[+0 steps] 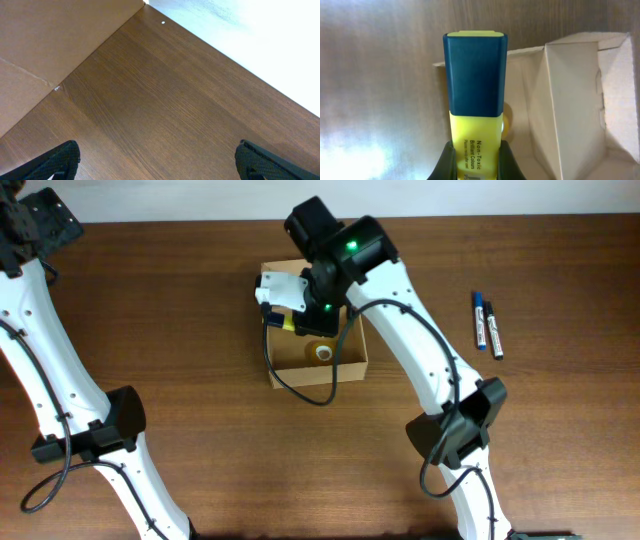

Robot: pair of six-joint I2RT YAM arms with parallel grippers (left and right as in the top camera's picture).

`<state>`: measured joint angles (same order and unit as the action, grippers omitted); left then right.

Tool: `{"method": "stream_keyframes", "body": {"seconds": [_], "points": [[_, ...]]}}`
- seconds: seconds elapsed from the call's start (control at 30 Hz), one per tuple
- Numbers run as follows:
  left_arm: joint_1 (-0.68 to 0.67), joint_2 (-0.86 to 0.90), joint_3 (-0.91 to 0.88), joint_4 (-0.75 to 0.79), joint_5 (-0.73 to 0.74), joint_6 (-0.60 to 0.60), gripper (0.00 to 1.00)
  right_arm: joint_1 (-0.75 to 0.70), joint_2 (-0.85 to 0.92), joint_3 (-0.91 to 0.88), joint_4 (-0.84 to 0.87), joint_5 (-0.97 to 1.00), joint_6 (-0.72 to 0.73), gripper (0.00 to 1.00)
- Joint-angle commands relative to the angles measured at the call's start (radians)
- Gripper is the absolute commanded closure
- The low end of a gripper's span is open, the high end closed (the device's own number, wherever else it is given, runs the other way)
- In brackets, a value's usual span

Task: Pack container
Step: 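Carry the highlighter into the box and release it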

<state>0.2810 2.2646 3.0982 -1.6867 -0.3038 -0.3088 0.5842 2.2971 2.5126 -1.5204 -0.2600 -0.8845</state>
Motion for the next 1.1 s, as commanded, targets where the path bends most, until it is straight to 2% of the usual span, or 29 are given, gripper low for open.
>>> {"method": "stream_keyframes", "body": {"seconds": [0.0,0.33,0.6,0.77,0.8,0.83,0.87,1.07], "points": [[0.003,-0.008,-0.003,0.000,-0.006,0.011,0.00,-0.018,0.002,-0.115,0.056,0.009,-0.055,0.96],[0.003,-0.008,-0.003,0.000,-0.006,0.011,0.00,-0.066,0.002,-0.379,0.264,0.008,-0.088,0.96],[0.003,-0.008,-0.003,0.000,-0.006,0.011,0.00,-0.071,0.002,-0.517,0.397,0.006,-0.087,0.96],[0.003,-0.008,-0.003,0.000,-0.006,0.011,0.00,-0.076,0.010,-0.533,0.437,0.006,-0.060,0.96],[0.003,-0.008,-0.003,0.000,-0.006,0.011,0.00,-0.076,0.010,-0.533,0.446,0.008,-0.040,0.85],[0.003,-0.008,-0.003,0.000,-0.006,0.011,0.00,-0.076,0.010,-0.533,0.456,0.009,-0.016,0.64],[0.003,-0.008,-0.003,0.000,-0.006,0.011,0.00,-0.076,0.010,-0.533,0.464,0.009,0.009,0.55],[0.003,-0.008,-0.003,0.000,-0.006,0.011,0.00,-0.076,-0.003,-0.468,0.423,0.009,0.120,0.55]]}}
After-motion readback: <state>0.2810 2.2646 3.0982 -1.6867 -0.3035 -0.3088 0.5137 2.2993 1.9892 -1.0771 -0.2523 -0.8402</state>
